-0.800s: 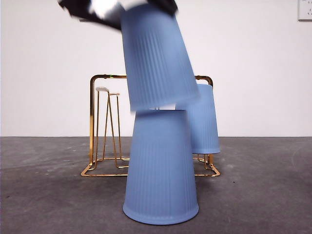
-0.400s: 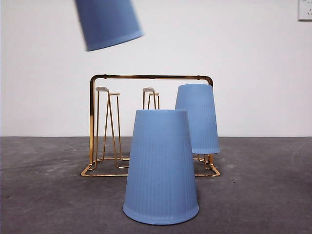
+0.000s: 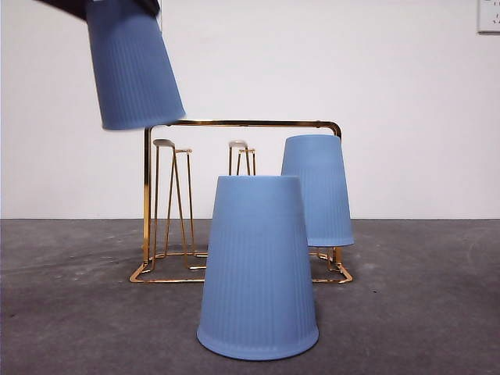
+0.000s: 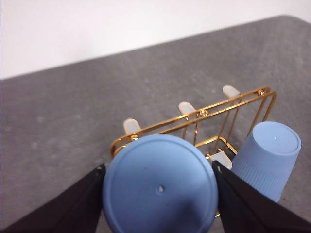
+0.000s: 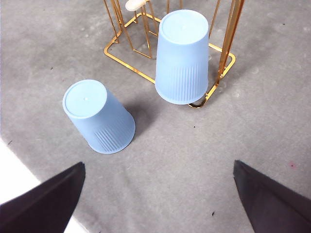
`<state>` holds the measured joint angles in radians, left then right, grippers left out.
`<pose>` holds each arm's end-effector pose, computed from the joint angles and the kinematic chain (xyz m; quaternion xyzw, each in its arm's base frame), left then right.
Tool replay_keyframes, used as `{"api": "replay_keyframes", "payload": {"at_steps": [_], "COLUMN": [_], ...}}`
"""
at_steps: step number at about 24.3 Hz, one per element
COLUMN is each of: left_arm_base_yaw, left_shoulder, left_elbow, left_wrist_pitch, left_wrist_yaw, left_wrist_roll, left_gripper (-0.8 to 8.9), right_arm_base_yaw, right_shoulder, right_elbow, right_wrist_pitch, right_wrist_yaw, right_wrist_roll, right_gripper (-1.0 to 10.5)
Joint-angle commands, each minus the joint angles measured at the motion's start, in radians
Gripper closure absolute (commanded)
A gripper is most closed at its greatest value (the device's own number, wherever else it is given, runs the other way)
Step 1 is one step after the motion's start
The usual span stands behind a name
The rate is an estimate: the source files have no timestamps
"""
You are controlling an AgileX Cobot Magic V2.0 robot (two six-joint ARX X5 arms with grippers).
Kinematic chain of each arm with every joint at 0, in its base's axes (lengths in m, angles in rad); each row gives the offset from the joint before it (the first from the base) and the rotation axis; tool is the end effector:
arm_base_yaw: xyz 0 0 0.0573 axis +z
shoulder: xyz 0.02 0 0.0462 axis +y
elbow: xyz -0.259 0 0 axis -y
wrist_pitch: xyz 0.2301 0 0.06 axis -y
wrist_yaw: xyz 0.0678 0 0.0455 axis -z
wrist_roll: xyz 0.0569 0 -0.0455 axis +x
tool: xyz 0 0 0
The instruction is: Pick the top cup and place it on cupholder, pick up the mid cup and place it on cupholder, last pick the bottom cup and place it on cupholder.
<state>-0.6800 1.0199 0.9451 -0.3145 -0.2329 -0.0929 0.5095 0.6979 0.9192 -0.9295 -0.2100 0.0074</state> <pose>0.1889 -0.1359 0.3201 0.0407 0.1835 -0.2092 0.9596 0.1048 0.0721 0.2987 -0.0485 0.3441 0.3289 0.8781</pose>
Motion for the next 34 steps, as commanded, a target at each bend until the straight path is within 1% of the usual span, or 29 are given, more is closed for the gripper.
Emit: {"api": "replay_keyframes", "payload": {"at_steps": [1, 4, 11, 18, 19, 21, 22, 25, 27, 32, 34], "left_arm_base_yaw": [0.016, 0.034, 0.070, 0.079, 0.079, 0.079, 0.079, 0.079, 0.079, 0.078, 0.077], "left_shoulder": [0.051, 0.102, 0.205, 0.311, 0.323, 0.340, 0.341, 0.338, 0.327, 0.227, 0.152], "left_elbow": [0.016, 0.016, 0.016, 0.016, 0.016, 0.016, 0.016, 0.016, 0.016, 0.016, 0.016], "left_wrist_pitch": [0.042, 0.064, 0.060, 0.039, 0.037, 0.029, 0.022, 0.018, 0.017, 0.007, -0.025], "left_wrist_yaw": [0.034, 0.061, 0.130, 0.149, 0.149, 0.155, 0.155, 0.155, 0.155, 0.155, 0.155], "left_wrist_roll": [-0.002, -0.003, -0.006, -0.006, -0.006, -0.006, -0.006, -0.010, -0.019, -0.024, -0.024], "left_gripper": [5.69, 5.68, 5.66, 5.61, 5.49, 4.63, 4.36, 4.28, 3.67, 3.63, 3.64], "right_arm_base_yaw": [0.005, 0.005, 0.005, 0.005, 0.005, 0.005, 0.005, 0.005, 0.005, 0.005, 0.005], "right_shoulder": [0.005, 0.005, 0.005, 0.005, 0.005, 0.005, 0.005, 0.005, 0.006, 0.007, 0.014], "right_elbow": [0.003, 0.003, 0.003, 0.003, 0.003, 0.003, 0.003, 0.003, 0.003, 0.003, 0.003], "right_wrist_pitch": [0.012, 0.012, 0.012, 0.012, 0.013, 0.013, 0.012, 0.015, 0.016, 0.031, 0.066], "right_wrist_yaw": [0.000, -0.001, -0.001, -0.001, -0.001, -0.001, -0.001, -0.001, -0.001, -0.003, -0.029], "right_wrist_roll": [0.008, 0.009, 0.009, 0.008, 0.008, 0.008, 0.008, 0.009, 0.009, 0.009, 0.012], "right_gripper": [4.6, 4.6, 4.6, 4.6, 4.6, 4.6, 4.6, 4.6, 4.6, 4.6, 4.6]}}
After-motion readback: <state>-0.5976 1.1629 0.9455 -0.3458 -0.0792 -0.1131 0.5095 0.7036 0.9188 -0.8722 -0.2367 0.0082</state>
